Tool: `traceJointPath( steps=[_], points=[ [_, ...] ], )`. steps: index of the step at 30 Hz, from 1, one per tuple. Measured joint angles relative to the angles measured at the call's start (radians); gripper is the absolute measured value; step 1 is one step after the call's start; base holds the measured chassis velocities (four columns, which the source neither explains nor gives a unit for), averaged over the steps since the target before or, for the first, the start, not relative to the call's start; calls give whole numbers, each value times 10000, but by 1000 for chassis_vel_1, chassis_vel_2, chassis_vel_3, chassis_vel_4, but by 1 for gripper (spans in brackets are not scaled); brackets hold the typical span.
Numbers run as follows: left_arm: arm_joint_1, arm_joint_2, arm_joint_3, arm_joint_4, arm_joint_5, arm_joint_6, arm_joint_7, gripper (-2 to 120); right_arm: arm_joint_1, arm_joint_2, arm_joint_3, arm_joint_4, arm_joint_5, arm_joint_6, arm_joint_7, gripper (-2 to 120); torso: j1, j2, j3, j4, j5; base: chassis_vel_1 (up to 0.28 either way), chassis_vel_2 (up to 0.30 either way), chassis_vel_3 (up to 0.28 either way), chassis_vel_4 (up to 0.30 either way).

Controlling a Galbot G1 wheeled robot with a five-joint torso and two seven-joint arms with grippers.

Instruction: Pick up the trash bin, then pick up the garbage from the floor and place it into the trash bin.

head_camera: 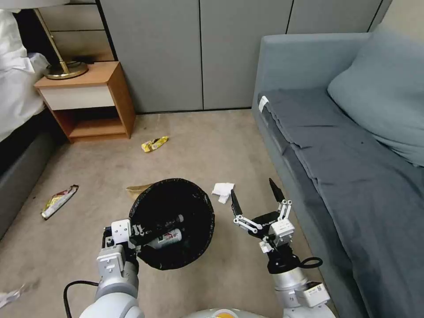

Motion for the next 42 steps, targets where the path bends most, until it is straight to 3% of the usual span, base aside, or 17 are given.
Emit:
traceJointPath(
  steps=[9,21,31,33,42],
  points=[
    [-33,-9,14,0,4,-1,8,1,33,-29,28,-19,26,112,-153,100,1,0,1,-1,3,-174,162,173,-161],
    [-50,-9,6,0,1,-2,7,1,288,-81,2,-17,169,116,-353,100,-1,0,-1,-3,3,-3,6,7,-2],
    [75,-67,108,-64,157,-24,7,1,2069,-455,-29,128,1026,-1435,-100,100,0,0,0,0,3,0,0,0,0],
    [122,-121,121,-106,197,-44,9,1,2516,-491,-143,7,1344,-2134,55,100,0,0,0,-2,3,0,0,0,0],
    [224,-228,140,-129,376,-122,26,1,2938,-470,-633,-709,1740,-3205,244,100,0,0,0,-2,3,0,0,0,0]
  ],
)
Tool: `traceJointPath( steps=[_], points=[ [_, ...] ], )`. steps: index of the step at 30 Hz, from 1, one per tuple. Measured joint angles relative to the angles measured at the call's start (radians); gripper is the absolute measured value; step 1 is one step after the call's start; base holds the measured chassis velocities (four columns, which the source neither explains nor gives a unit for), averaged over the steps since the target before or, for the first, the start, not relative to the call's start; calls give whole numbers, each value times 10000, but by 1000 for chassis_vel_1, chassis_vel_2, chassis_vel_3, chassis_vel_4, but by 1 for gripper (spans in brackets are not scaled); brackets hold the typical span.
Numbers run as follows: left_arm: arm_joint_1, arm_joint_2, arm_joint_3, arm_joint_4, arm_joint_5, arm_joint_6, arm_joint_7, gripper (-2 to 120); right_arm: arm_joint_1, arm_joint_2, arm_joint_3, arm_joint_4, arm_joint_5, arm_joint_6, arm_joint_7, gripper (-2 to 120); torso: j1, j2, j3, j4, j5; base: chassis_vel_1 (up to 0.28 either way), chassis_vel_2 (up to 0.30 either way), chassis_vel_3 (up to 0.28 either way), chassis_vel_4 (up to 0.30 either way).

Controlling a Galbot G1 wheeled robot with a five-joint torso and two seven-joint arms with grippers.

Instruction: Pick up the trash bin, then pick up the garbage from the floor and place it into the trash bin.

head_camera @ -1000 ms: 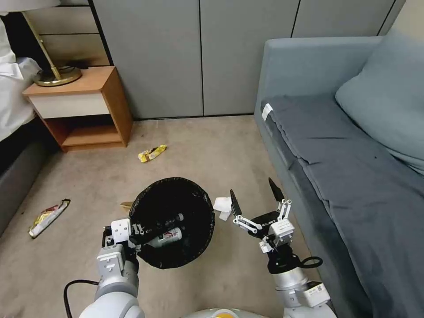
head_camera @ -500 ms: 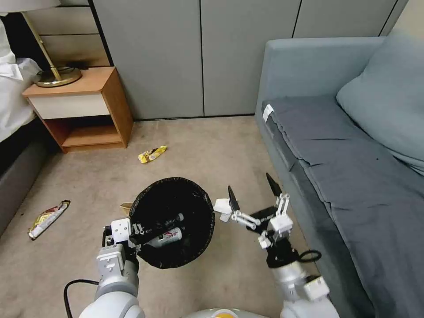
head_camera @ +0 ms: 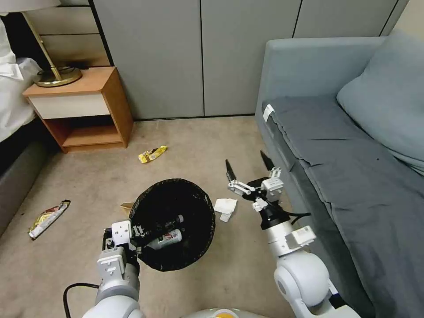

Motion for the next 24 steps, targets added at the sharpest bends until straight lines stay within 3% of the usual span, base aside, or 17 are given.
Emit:
traceJointPath(
  steps=[9,15,24],
  points=[
    [53,-28,15,-17,67,-61,10,1,88,-33,-264,-763,154,-705,155,100,0,0,-1,0,0,0,0,0,0],
    [61,-35,36,4,193,-218,11,1,138,-93,-351,-1322,570,-2221,490,100,0,0,0,0,-1,0,0,0,0],
    [122,-39,30,32,237,-328,3,1,320,-77,-354,-2082,764,-3078,411,100,0,0,0,0,0,0,0,0,0]
  ],
)
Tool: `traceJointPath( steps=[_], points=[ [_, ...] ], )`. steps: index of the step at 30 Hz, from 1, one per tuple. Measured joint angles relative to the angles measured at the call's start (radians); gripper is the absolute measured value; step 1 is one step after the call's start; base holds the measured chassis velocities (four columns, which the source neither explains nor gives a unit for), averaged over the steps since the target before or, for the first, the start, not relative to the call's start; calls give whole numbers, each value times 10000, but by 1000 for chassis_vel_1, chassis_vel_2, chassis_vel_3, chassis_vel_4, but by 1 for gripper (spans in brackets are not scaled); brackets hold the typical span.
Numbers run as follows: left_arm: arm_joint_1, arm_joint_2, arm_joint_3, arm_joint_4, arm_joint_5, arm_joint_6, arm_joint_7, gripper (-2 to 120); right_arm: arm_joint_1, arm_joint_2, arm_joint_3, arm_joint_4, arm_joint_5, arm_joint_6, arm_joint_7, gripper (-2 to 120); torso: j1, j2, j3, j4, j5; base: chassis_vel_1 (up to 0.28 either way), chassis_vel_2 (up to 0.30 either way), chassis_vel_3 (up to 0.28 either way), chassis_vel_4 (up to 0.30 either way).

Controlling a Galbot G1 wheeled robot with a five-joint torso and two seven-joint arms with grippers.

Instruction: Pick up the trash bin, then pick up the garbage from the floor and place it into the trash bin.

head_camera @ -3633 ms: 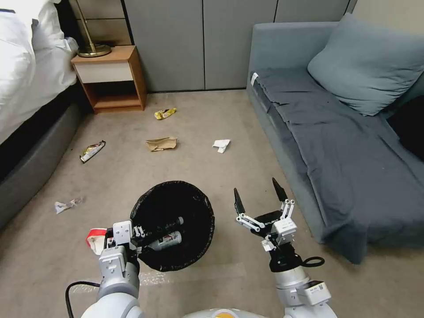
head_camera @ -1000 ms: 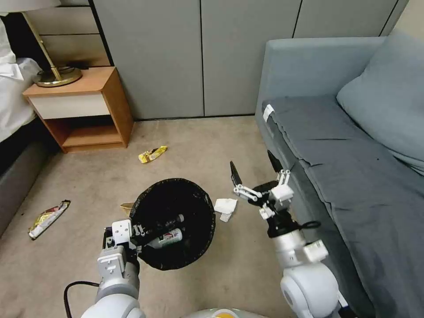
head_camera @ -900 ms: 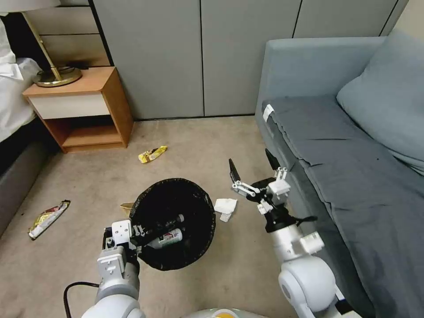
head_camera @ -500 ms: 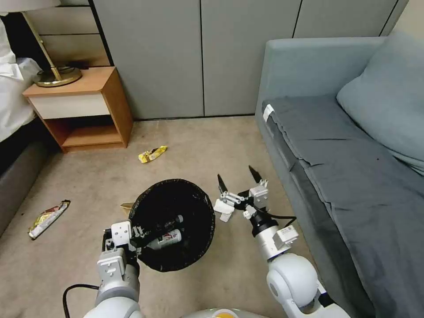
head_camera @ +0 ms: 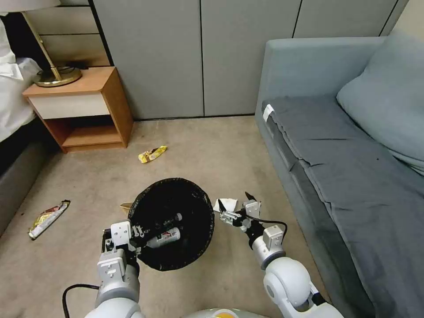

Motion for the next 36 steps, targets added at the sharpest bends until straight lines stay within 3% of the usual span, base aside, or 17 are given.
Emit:
traceJointPath(
  steps=[7,14,20,24,28,36],
  points=[
    [18,0,0,19,2,-9,-6,1,391,2,-64,-865,57,58,-178,100,-1,0,0,0,0,0,0,0,0],
    [43,18,-29,23,2,-7,-12,1,1503,-174,-397,-1993,1089,-149,-253,100,0,0,0,-1,0,0,0,0,0],
    [61,-41,-38,106,38,-7,-16,1,2802,-189,-832,-3223,2623,-865,-115,100,0,0,0,1,0,0,0,0,0],
    [47,-74,-30,200,79,-18,-18,1,3727,-158,-1139,-3987,3537,-1877,-1,100,0,-1,1,1,0,0,0,0,0],
    [15,-96,-21,266,90,-35,-19,1,4397,-136,-1386,-4567,3978,-2529,103,100,0,0,0,0,0,0,0,0,0],
    [-16,-106,-31,325,90,-44,-19,1,5553,74,-1867,-6047,3797,-2713,-63,100,0,0,1,1,-1,0,0,0,0]
  ],
)
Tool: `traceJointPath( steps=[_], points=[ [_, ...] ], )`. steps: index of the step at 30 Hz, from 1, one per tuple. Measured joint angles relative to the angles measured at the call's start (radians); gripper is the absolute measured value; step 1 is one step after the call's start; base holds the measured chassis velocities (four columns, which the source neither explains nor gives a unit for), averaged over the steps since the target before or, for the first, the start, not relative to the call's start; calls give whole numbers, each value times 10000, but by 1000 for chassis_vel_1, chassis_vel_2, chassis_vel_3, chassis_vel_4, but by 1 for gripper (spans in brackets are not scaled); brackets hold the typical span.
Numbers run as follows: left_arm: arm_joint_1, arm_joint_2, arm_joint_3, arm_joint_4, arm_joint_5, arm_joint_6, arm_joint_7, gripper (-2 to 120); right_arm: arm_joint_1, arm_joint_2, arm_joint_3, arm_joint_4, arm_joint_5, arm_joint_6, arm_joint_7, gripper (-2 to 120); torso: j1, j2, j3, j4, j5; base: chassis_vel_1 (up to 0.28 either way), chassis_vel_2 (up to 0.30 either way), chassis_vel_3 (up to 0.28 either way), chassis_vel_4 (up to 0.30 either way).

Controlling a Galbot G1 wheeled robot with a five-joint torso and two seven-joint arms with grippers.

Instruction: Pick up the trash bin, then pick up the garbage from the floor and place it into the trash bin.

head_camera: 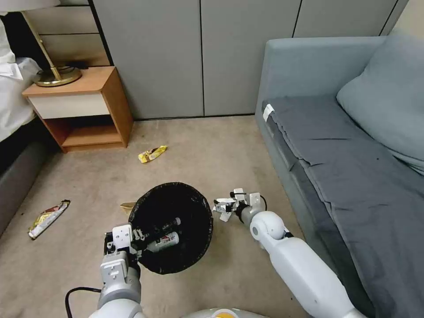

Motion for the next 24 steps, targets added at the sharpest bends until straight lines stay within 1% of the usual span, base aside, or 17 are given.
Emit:
traceJointPath(
  steps=[1,4,12,24],
  points=[
    [0,0,0,0,0,0,0,1,0,0,0,0,0,0,0,100,0,0,0,0,0,0,0,0,0],
    [50,-22,-2,0,33,-2,0,1,479,106,-105,-784,-189,104,-180,100,0,0,0,0,1,0,0,0,0],
    [99,-98,38,11,143,-44,0,1,1062,351,-140,-1720,-358,99,-264,100,0,0,-1,0,0,0,0,0,0],
    [255,-127,56,-34,229,-133,0,1,1336,881,39,-2963,-977,128,-202,100,0,0,-1,-1,0,0,0,0,0]
  ],
)
